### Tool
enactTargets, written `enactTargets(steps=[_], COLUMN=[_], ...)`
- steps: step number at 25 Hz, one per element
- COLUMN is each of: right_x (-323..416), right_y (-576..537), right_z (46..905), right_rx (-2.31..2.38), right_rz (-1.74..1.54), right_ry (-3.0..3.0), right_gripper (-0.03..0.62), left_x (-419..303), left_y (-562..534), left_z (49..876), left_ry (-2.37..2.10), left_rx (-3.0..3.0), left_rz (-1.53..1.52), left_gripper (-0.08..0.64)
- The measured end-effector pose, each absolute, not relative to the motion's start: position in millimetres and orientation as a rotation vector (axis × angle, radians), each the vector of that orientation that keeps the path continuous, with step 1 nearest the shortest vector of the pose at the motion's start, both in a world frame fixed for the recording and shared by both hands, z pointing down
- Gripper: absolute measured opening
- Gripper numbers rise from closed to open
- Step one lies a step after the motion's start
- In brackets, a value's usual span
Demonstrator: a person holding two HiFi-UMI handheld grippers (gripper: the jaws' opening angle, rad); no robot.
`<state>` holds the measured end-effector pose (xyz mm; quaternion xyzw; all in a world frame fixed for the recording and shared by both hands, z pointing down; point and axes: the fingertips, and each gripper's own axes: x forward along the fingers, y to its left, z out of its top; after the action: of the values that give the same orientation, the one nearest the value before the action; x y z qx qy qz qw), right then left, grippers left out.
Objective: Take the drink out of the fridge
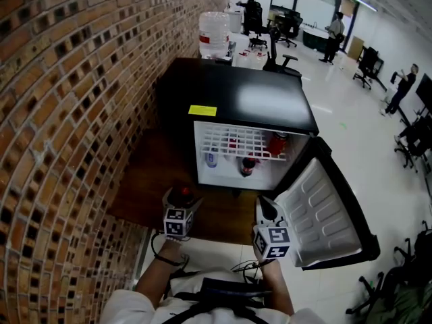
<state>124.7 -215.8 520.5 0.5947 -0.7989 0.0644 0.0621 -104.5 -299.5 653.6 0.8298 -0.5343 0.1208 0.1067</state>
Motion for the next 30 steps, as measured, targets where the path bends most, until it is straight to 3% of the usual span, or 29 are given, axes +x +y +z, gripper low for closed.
enactTargets(steps=[4, 7, 10, 15, 18, 19, 30], right_x=[130, 134, 139, 138, 137, 137, 134], right_y=[-215, -213, -211, -208, -204, -203, -196], right_z=[518, 513, 512, 511, 511, 511, 505], right_rx=[1.819, 1.838, 1.853, 1.851, 1.850, 1.851, 1.845], right_rz=[0.195, 0.180, 0.183, 0.178, 0.178, 0.179, 0.154], right_ry=[-2.407, -2.405, -2.399, -2.400, -2.407, -2.410, -2.376], right_gripper=[0.011, 0.011, 0.011, 0.011, 0.011, 0.011, 0.011], left_x=[-90, -81, -63, -43, -34, -31, 2], left_y=[-285, -276, -268, -257, -252, -250, -237], left_z=[606, 575, 546, 527, 518, 516, 508], left_ry=[-1.541, -1.555, -1.531, -1.495, -1.487, -1.480, -1.356], left_rx=[2.494, 2.533, 2.622, 2.678, 2.677, 2.681, 2.735], left_rz=[0.256, 0.234, 0.196, 0.138, 0.080, 0.070, 0.074], left_gripper=[0.483, 0.426, 0.239, 0.176, 0.014, -0.003, -0.003])
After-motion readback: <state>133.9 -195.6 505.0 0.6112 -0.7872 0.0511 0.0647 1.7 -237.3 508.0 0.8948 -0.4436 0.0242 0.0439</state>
